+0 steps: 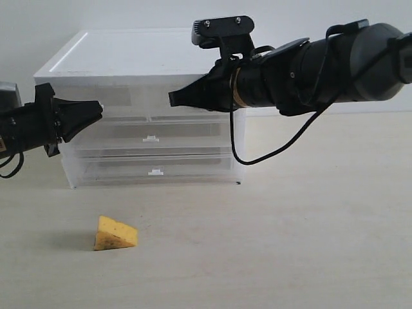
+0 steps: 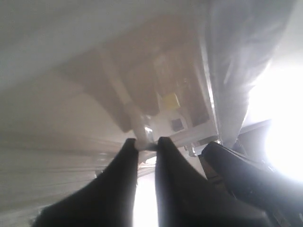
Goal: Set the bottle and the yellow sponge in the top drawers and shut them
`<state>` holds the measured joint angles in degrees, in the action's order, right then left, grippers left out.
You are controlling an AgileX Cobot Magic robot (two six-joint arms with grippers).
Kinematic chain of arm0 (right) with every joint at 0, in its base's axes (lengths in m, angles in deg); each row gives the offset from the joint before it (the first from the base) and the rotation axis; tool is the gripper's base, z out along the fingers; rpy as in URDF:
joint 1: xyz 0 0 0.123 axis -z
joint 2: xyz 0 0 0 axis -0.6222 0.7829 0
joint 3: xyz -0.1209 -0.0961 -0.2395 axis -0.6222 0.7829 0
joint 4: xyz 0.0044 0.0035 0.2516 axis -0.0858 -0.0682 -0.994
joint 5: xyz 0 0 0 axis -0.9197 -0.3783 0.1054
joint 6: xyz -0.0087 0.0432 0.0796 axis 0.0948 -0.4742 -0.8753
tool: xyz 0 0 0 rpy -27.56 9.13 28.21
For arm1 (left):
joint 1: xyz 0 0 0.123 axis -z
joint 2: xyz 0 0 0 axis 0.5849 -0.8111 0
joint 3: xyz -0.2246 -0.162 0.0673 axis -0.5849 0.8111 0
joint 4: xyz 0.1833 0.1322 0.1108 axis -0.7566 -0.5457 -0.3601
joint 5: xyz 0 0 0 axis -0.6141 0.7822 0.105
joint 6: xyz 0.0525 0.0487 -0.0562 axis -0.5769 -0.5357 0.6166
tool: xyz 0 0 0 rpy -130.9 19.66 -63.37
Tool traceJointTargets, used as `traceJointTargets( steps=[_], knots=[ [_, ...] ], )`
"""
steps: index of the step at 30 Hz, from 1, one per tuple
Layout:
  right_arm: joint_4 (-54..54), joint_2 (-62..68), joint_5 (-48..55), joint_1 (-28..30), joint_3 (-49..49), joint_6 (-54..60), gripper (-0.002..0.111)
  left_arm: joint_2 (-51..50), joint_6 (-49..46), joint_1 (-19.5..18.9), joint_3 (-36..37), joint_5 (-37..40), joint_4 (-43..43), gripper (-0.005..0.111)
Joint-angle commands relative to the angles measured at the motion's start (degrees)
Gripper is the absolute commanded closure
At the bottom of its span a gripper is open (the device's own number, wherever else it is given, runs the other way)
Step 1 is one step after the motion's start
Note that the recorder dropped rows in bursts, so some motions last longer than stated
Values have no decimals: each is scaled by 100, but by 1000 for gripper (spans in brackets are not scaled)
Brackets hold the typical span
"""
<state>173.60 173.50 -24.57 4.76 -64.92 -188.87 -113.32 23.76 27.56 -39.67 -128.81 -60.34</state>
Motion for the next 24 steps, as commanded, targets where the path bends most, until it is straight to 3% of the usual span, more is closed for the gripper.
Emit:
traceJointTargets(
  steps=[1, 4, 9, 12, 16, 24],
  knots=[
    [32, -46, -273, 1, -137, 41, 108, 19, -111, 14, -31, -70, -162, 103],
    [-8, -46, -838, 1, -137, 41, 108, 19, -111, 14, -31, -70, -132, 103],
    [-8, -46, -921, 1, -70, -41, 108, 19, 83, 14, -31, -70, -23, 103],
    [17, -46, -956, 1, -71, -41, 108, 19, -25, 14, -31, -70, 17, 95],
    [17, -46, -931, 1, -71, -41, 108, 19, -142, 14, -9, -70, -44, 103],
    [29, -46, -574, 1, -71, -18, 108, 35, -255, 26, 409, -70, -383, 103]
  ],
)
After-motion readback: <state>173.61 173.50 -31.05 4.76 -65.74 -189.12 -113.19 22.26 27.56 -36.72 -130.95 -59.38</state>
